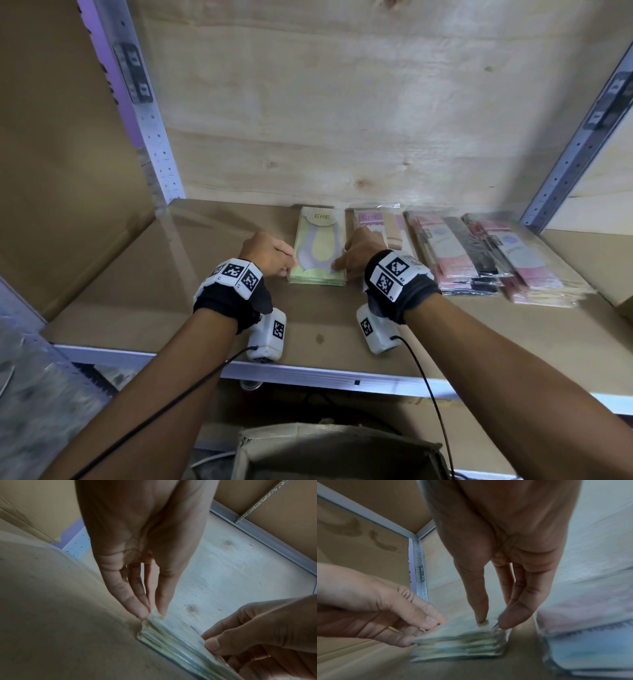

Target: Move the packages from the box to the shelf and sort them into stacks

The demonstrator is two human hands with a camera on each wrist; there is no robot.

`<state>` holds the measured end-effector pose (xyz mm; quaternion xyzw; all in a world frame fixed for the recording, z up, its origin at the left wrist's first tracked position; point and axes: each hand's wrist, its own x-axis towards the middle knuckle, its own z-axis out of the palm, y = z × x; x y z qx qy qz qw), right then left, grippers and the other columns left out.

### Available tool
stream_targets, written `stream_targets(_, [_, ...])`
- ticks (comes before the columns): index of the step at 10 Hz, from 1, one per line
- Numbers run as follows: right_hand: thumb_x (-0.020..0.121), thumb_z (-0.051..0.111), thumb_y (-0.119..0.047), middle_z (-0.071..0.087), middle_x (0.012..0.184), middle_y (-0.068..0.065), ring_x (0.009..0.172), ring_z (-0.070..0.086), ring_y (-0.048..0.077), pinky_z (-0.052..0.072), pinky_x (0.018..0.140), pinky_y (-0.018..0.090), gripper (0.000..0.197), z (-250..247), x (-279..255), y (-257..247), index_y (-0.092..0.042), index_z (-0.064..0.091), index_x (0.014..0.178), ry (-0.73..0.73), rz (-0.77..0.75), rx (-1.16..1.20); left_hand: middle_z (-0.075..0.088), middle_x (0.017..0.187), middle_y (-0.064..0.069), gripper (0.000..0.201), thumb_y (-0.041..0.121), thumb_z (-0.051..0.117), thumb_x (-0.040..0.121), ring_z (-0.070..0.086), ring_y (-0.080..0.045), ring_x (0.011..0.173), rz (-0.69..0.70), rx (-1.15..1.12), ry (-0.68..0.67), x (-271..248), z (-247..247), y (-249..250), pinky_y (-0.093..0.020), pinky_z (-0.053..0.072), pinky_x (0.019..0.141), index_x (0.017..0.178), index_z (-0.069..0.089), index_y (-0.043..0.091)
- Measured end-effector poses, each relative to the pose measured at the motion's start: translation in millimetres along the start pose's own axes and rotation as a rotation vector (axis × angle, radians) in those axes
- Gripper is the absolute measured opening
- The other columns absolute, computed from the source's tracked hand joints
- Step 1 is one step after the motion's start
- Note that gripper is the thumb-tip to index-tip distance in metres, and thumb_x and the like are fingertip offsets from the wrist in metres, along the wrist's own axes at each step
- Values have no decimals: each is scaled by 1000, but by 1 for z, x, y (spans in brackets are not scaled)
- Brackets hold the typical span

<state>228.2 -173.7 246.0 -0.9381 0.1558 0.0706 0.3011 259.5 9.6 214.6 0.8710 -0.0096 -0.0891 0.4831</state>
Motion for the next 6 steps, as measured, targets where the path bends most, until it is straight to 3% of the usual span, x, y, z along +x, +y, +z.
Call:
stream_targets(1, [70,88,-20,53,100,15,90,56,23,48,74,29,46,-1,0,0,-5,57,101,-17,3,-6,73,84,-18,23,-4,77,78,71,-30,75,-19,-29,-23,-1,1,2,-37,60,85,101,74,-2])
stream_targets(2, [70,89,-18,57,120,15,108,59,27,54,91,33,67,0,2,1,3,57,125,-5,-13,-4,73,93,-23,27,-6,78,76,73,-35,85,-30,-57,-28,-2,1,3,-39,59,87,102,73,-4])
stream_targets(3, [72,88,-18,61,126,18,115,61,29,55,94,40,66,1,3,1,2,60,128,-6,-29,-18,73,97,-24,30,-6,79,76,73,-36,86,-37,-67,-28,-3,1,4,-39,59,87,105,72,-5])
stream_targets(4, [73,88,-20,63,123,19,113,62,28,55,94,40,62,0,1,0,2,62,125,-11,-41,-50,73,95,-23,31,-5,80,75,72,-32,78,-26,-48,-26,-4,1,4,-35,59,84,105,72,-4])
stream_targets(5, [74,86,-18,54,133,20,117,60,31,54,97,41,68,1,1,-2,1,56,132,-18,-45,-62,73,97,-23,34,-4,81,75,74,-34,86,-36,-68,-51,-2,1,1,-39,59,88,108,71,-5])
stream_targets(6, [81,79,-16,50,137,19,123,53,32,50,98,34,60,4,-6,3,-1,55,133,52,-105,-93,74,99,-17,36,9,81,78,73,-33,90,-14,-15,4,-2,0,1,-39,58,90,112,71,2])
